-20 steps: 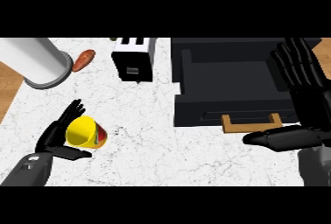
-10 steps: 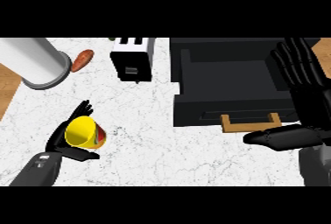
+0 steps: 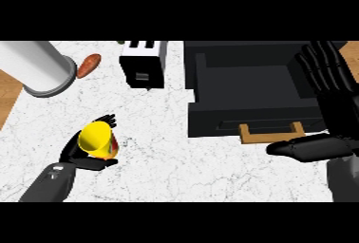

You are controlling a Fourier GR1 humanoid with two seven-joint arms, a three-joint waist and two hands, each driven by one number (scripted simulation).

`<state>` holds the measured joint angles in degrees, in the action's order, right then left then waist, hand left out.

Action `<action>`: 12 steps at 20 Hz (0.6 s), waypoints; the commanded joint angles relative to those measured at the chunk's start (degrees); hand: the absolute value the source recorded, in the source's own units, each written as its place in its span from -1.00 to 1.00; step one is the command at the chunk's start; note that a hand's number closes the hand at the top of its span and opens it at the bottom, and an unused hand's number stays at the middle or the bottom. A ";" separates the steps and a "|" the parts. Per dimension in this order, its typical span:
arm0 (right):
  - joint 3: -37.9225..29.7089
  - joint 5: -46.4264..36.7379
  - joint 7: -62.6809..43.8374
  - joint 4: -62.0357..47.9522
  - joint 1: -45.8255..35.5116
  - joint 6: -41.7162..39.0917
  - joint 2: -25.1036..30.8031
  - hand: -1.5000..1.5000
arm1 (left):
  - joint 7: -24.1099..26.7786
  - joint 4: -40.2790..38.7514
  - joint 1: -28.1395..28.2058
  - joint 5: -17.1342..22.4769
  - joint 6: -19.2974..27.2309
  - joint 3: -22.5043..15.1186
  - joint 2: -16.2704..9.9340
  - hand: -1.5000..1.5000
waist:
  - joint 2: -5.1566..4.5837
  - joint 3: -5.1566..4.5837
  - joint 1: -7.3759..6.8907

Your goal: Pick up the cup, place it into the drawer and close the drawer

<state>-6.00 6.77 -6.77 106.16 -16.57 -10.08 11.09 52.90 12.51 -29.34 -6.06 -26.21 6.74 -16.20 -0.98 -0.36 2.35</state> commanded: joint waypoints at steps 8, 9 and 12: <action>0.01 -0.62 -1.47 -0.85 -2.78 0.20 0.85 -1.00 | 15.64 4.46 -0.40 -0.16 8.00 1.40 1.26 1.00 | 0.01 0.00 -0.51; -1.29 1.16 1.85 -0.99 0.93 -1.30 0.56 -1.00 | 15.70 4.36 0.02 1.44 12.46 3.58 1.93 1.00 | -0.07 0.05 -0.03; -1.79 1.11 -0.95 -0.76 -1.01 -0.22 1.06 -1.00 | 13.06 5.49 -0.05 6.57 22.82 9.56 5.51 1.00 | 0.51 0.17 -1.41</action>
<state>-7.03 7.11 -6.83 105.51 -17.05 -10.39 11.86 60.20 17.12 -29.40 -3.15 -12.05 11.53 -13.03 -0.78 -0.28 1.68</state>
